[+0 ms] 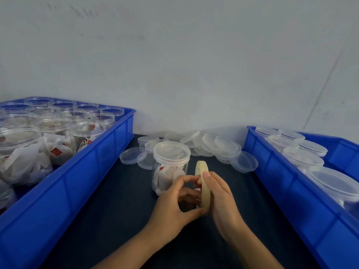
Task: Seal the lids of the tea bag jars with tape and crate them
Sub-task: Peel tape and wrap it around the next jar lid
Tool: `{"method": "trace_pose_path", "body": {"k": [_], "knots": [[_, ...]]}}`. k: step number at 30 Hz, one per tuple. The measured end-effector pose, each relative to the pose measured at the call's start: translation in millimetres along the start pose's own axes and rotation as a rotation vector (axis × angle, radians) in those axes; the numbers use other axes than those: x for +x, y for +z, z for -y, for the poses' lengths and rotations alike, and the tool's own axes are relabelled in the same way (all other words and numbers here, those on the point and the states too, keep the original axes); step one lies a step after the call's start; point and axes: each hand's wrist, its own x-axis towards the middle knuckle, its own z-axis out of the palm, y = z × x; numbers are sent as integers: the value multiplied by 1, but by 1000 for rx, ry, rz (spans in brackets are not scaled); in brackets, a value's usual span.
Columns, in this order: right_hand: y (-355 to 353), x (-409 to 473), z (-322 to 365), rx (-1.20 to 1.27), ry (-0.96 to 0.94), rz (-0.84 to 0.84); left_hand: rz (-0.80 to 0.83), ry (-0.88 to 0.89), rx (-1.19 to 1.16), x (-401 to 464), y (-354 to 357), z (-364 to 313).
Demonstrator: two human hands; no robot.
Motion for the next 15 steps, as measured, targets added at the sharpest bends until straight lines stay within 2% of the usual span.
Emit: {"method": "trace_pose_path", "body": {"k": [3, 10, 15], "knots": [[0, 1, 1, 49, 57, 40, -25, 21, 39, 0, 0, 0], [-4, -3, 9, 96, 112, 119, -55, 217, 329, -1, -2, -4], [-1, -3, 7, 57, 87, 152, -32, 234, 332, -2, -2, -4]]}}
